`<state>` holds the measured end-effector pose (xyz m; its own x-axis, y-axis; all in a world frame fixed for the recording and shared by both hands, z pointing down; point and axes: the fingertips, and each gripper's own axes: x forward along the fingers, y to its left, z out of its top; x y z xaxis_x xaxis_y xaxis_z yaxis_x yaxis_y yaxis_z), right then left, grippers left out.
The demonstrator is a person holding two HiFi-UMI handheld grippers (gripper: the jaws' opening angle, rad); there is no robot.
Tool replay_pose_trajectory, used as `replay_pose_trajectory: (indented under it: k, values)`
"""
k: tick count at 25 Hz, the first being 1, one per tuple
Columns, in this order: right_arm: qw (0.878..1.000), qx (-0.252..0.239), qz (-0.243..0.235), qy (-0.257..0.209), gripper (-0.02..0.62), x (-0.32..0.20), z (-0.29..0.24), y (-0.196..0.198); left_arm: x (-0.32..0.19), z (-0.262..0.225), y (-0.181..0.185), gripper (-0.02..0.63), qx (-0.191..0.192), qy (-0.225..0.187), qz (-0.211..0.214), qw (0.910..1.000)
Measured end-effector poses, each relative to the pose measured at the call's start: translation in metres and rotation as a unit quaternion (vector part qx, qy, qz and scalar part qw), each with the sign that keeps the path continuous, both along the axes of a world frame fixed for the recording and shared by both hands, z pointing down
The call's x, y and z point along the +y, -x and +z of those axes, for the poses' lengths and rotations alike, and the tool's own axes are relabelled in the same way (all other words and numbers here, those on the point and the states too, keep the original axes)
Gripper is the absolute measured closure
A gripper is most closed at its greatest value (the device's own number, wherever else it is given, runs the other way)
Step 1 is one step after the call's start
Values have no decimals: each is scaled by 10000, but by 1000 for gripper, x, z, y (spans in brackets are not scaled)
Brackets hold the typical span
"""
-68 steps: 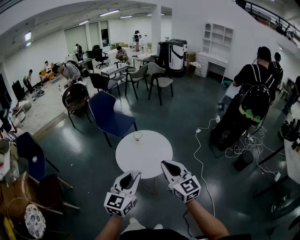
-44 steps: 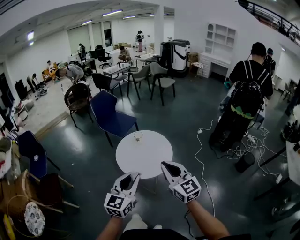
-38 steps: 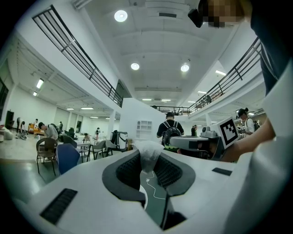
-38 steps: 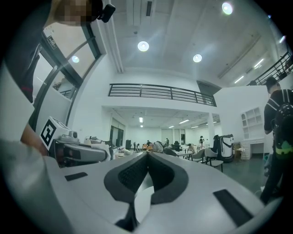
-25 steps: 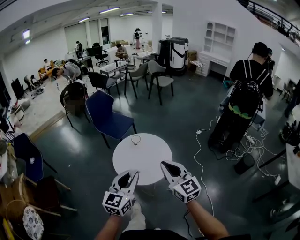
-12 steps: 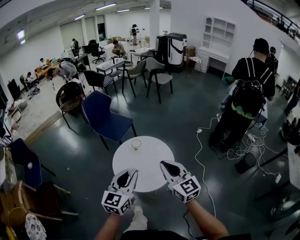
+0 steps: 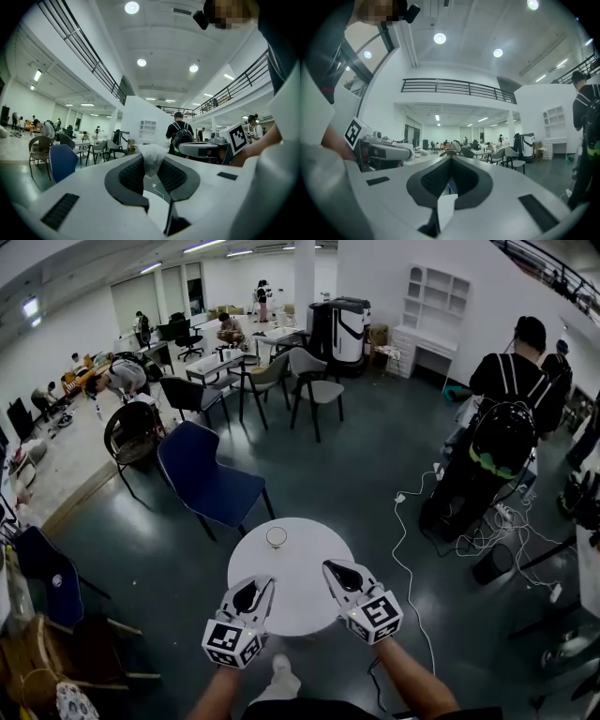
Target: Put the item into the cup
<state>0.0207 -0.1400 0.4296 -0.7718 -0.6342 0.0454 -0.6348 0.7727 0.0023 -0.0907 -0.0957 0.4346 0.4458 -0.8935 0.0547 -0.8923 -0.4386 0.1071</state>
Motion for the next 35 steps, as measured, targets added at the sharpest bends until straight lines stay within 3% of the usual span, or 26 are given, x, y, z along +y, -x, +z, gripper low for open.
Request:
replay_pose_trajectory:
  k: [15, 28, 35]
  values:
    - [9992, 177, 227, 270, 580, -100, 29, 87, -109, 32, 94, 526, 170, 297, 180, 9993]
    - [9967, 294, 528, 545, 578, -158, 70, 119, -176, 78, 128, 526, 120, 608, 487, 9969]
    - [9950, 303, 665, 674, 578, -180, 90, 113, -209, 101, 123, 526, -51, 769, 639, 9950]
